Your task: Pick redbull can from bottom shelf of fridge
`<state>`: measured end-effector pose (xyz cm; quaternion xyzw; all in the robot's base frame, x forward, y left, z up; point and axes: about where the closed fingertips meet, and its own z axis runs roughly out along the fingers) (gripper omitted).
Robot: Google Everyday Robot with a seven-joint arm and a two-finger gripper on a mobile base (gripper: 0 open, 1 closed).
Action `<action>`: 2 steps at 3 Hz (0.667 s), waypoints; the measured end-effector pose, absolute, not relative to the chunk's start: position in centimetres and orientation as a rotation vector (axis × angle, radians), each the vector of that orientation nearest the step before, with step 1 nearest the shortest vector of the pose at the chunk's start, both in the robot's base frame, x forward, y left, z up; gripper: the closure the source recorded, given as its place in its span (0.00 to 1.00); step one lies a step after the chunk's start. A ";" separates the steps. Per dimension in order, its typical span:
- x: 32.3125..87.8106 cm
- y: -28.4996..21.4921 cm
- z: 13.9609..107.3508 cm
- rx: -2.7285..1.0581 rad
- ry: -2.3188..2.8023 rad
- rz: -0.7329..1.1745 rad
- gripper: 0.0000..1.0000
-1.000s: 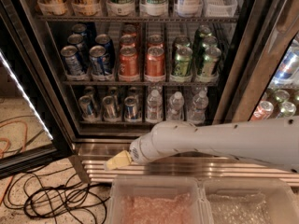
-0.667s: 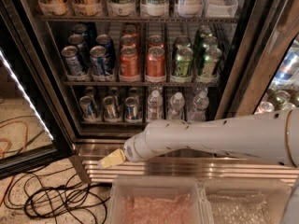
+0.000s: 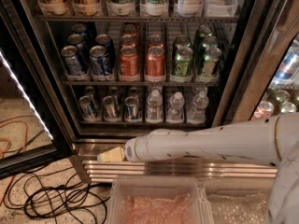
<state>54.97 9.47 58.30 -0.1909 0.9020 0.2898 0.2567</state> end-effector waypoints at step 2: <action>60.5 8.2 60.5 -0.376 2.247 0.643 0.00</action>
Offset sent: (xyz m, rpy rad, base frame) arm 0.0959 -0.0276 0.0582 -0.0058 -0.4275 -0.2738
